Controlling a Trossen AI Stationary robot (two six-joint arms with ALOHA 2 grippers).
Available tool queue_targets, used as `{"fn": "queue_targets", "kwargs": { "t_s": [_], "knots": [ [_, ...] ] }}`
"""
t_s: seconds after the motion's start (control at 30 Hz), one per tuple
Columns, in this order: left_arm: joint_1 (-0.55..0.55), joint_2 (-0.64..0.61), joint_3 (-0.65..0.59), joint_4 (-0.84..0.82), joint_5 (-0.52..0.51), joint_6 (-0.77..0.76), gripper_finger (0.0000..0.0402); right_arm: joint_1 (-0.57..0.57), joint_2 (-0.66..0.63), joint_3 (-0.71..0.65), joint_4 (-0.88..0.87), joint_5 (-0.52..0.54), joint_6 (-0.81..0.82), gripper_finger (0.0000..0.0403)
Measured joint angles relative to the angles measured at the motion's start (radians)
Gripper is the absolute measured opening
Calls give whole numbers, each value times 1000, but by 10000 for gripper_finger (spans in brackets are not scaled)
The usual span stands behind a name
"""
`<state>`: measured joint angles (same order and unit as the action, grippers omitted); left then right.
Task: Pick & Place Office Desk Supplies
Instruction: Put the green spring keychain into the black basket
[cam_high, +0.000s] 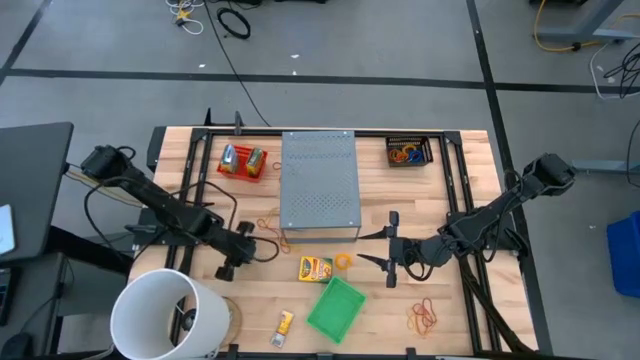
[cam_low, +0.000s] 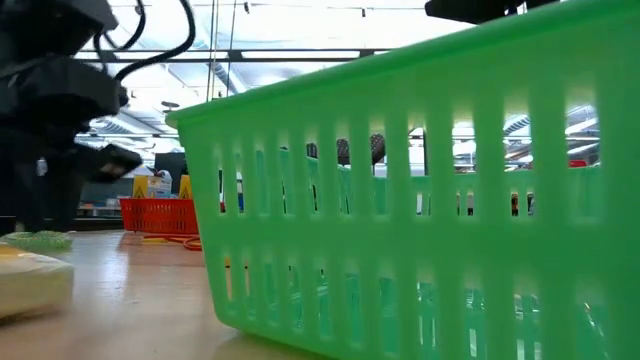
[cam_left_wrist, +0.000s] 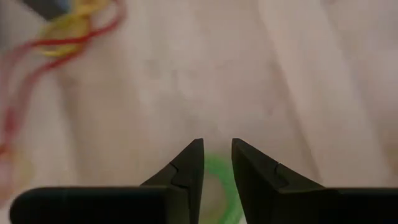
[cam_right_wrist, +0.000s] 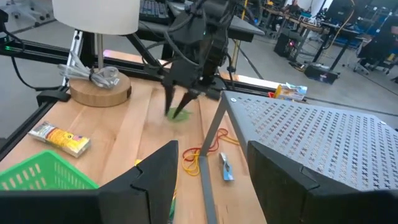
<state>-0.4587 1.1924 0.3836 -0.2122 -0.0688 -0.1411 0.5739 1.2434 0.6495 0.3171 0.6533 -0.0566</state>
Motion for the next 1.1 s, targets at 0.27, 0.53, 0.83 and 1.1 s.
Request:
{"fn": "queue_targets", "kwargs": {
  "t_s": [0.27,0.53,0.83,1.1],
  "knots": [
    [0,-5,145,-237,-120,128,90,0,0,0,-7,0,0,199],
    [0,4,134,-305,-133,165,91,1,0,0,-12,0,0,199],
    [2,38,135,-297,-138,167,162,1,0,0,-16,-1,0,199],
    [6,136,135,-274,-167,204,210,1,0,0,-16,-1,0,199]
  ]
}}
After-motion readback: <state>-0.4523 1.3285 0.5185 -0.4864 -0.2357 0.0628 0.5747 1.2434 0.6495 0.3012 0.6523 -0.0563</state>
